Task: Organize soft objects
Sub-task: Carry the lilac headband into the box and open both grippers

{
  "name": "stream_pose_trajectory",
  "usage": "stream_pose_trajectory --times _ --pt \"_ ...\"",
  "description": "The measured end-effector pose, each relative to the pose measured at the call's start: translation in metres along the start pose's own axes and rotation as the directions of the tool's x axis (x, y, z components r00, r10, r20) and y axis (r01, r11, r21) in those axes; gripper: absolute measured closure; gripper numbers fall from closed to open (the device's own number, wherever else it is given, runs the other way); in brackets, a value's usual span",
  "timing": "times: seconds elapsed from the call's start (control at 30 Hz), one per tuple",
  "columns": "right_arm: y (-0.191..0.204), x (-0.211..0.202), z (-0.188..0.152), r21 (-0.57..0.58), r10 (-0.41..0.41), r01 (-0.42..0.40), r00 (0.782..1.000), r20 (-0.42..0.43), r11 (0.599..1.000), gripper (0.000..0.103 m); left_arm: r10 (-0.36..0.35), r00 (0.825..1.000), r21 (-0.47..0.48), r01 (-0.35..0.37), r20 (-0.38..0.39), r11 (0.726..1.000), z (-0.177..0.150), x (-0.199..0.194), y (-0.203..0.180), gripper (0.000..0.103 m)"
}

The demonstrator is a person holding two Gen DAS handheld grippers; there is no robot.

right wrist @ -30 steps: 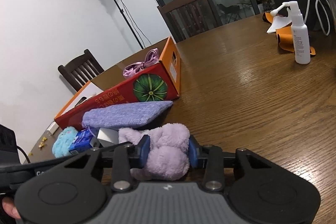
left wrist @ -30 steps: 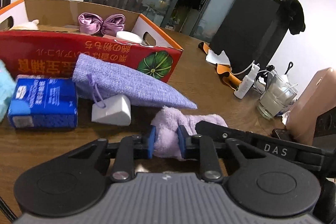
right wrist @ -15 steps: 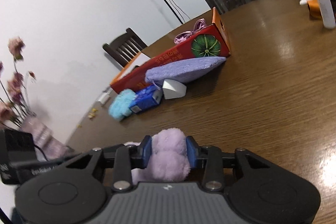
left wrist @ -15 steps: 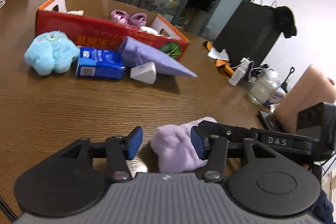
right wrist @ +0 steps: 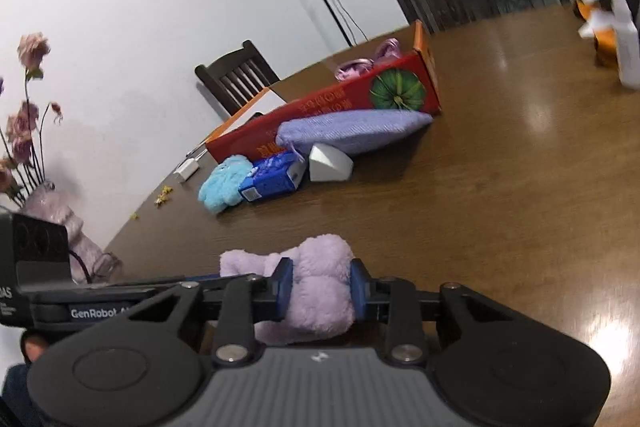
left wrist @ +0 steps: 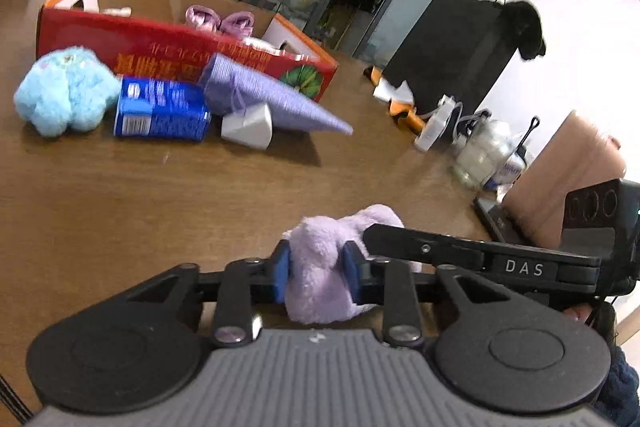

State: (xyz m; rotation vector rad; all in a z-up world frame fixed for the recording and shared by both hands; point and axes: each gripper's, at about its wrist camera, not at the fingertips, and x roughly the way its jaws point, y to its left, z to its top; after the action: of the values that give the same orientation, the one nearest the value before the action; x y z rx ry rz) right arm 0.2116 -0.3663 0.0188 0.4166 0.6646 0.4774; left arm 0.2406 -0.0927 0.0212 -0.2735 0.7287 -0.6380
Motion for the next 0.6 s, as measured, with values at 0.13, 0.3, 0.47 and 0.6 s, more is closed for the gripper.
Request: stream_pose_trajectory --times 0.13,0.3,0.47,0.6 --pt "0.008 -0.002 0.023 -0.023 0.021 -0.02 0.999 0.048 1.0 0.076 -0.03 0.997 0.01 0.029 0.067 1.0 0.023 -0.006 0.002 0.077" --pt "0.018 0.008 0.07 -0.068 0.042 -0.035 0.994 0.104 0.997 0.076 -0.054 0.986 0.031 0.049 0.157 0.998 0.075 -0.008 0.013 0.077" --pt "0.028 0.043 0.131 -0.121 0.044 -0.026 0.988 0.15 0.992 0.076 -0.021 0.974 0.051 0.009 0.227 0.999 0.135 0.006 0.032 0.078" --pt "0.03 0.094 0.178 -0.115 0.028 -0.012 0.99 0.137 0.993 0.076 0.067 0.976 -0.033 -0.062 0.207 0.998 0.179 0.034 0.065 0.078"
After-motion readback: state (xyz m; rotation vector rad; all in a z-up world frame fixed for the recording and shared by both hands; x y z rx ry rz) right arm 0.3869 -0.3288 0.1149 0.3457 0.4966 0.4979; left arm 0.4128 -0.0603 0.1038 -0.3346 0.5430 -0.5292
